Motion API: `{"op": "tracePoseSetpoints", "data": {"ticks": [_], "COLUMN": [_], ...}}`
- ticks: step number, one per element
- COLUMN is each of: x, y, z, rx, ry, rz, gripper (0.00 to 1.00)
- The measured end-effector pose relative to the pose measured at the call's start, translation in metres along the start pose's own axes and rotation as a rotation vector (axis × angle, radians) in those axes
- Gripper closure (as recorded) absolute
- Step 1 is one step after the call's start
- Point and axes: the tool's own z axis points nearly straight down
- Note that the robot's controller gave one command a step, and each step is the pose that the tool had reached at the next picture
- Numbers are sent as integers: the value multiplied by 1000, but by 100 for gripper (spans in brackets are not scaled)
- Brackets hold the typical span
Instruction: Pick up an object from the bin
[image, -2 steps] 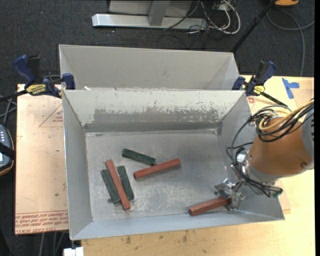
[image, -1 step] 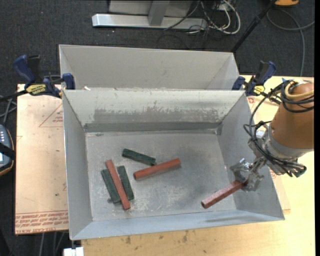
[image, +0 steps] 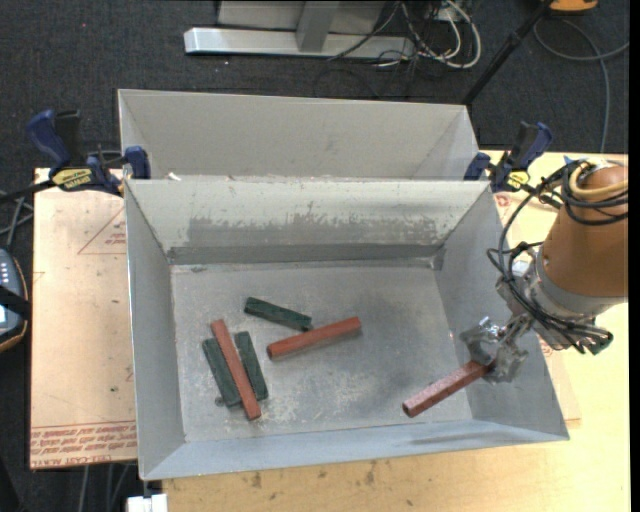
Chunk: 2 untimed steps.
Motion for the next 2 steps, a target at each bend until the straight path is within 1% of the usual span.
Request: {"op": "tracePoseSetpoints", "data": {"ticks": [1,2], "x": [-1,-1], "y": [-4,-4], "z": [-95,-95], "rx": [0,0], "ry": [-1,-1], "rz": [-428,-428], "gripper": [100,100]}}
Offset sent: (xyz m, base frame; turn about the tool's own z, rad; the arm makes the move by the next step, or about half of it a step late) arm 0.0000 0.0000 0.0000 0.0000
